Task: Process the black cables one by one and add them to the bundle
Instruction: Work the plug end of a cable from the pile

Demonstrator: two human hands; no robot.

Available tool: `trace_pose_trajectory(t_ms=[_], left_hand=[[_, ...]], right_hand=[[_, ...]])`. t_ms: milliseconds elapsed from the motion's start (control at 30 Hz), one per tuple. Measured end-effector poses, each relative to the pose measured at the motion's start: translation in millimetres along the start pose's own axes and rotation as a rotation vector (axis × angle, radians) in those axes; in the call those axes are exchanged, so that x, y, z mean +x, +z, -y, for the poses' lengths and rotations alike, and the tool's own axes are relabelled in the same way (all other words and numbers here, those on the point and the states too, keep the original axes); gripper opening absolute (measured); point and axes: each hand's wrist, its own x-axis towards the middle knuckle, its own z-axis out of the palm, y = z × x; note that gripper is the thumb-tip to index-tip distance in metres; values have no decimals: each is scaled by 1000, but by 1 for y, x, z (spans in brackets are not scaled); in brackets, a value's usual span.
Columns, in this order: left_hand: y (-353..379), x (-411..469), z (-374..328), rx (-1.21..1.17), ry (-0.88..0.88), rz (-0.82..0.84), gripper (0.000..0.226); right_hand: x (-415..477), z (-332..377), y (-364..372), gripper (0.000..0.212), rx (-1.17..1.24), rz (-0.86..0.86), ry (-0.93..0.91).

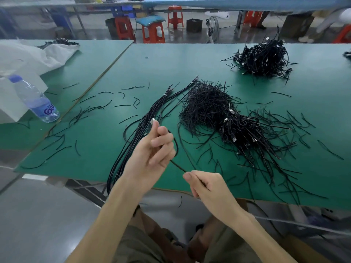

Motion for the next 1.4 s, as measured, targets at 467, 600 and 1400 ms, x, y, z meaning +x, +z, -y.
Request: trace_pose_trajectory(t_ms=[467, 600, 1400], left_hand=[[-39, 9, 54, 1438, -121, -172, 30], [-50, 11, 55, 756, -88, -259, 48], [-47, 6, 45, 960, -56, -219, 49]], right_hand=[[34, -18, -24, 46, -87, -187, 77], [29, -11, -11, 36, -113, -117, -8], [46, 5, -3, 36, -438, -283, -71]])
